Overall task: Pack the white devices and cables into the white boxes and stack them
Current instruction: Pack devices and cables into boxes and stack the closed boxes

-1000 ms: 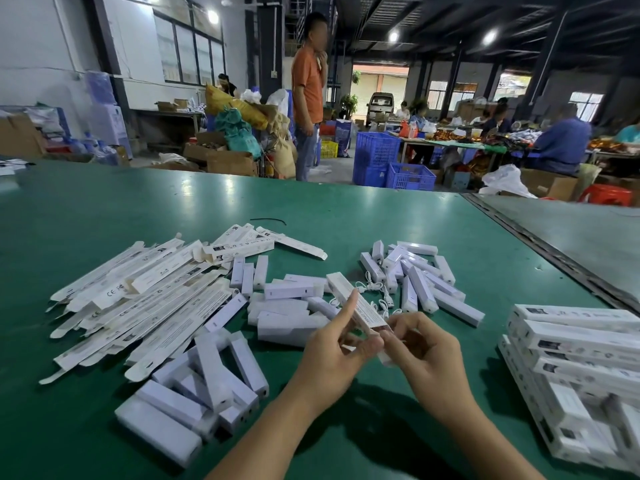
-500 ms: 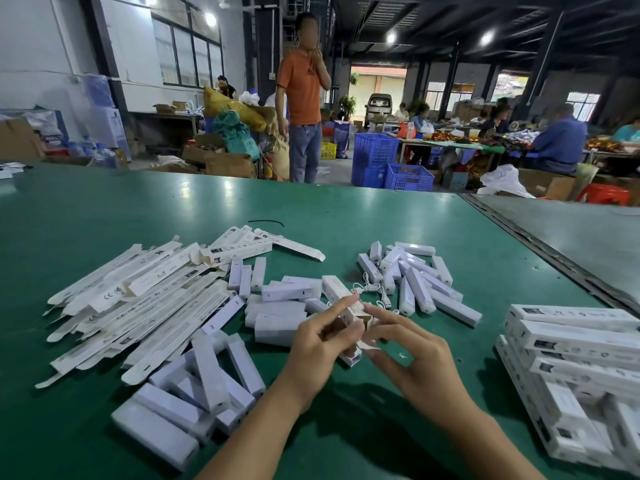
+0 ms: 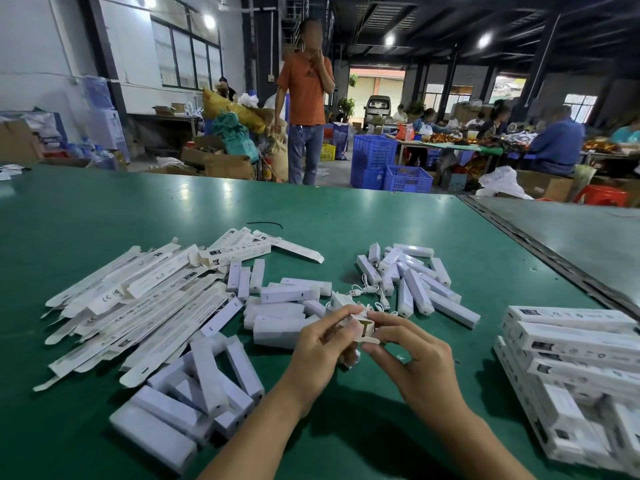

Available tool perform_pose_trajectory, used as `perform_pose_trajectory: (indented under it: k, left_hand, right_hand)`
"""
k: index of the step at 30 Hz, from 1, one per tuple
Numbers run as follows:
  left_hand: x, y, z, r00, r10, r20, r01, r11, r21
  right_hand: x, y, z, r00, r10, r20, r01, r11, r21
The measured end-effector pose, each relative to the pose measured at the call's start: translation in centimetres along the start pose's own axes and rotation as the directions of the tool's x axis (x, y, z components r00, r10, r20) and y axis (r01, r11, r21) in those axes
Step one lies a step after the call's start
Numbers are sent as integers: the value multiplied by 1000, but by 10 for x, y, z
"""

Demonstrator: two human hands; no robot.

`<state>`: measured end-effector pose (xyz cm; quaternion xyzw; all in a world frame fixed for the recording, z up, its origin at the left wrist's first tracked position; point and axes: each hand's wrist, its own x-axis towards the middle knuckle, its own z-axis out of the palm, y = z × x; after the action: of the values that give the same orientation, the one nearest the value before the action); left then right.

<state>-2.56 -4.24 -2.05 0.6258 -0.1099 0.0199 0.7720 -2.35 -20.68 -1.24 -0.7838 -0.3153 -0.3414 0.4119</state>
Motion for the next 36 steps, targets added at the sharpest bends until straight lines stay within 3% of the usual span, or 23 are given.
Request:
perform_pose_trajectory:
  k: [5,9,13,18,28,36]
  left_hand:
    - [-1,0,-2,997,64,-41,-59,992,113]
    - [-1,-1,-3,997,46,-65,-39,994,103]
    - [-1,-1,1,1000,-11,-12,11,999,52]
    - [-1,0,2,1000,3,27,-3,1000,-3]
    - [0,-1,2,1000,-2,13,1,997,73]
    - [-4,2,0,996,-1,93,-14,987,160]
  right_hand:
    - [1,1,-2,997,-36,64,38,999,-22]
    - [1,-2,-1,994,-10,108,8,1000,14]
    - [1,-2,1,992,123,-8,-123,992,-15]
    - [1,0,1,999,25,-35,-25,1000,4]
    - [0,4,0,1000,-4,-21,4,1000,8]
    - [2,-1,-3,986,167,7,-166,968,189]
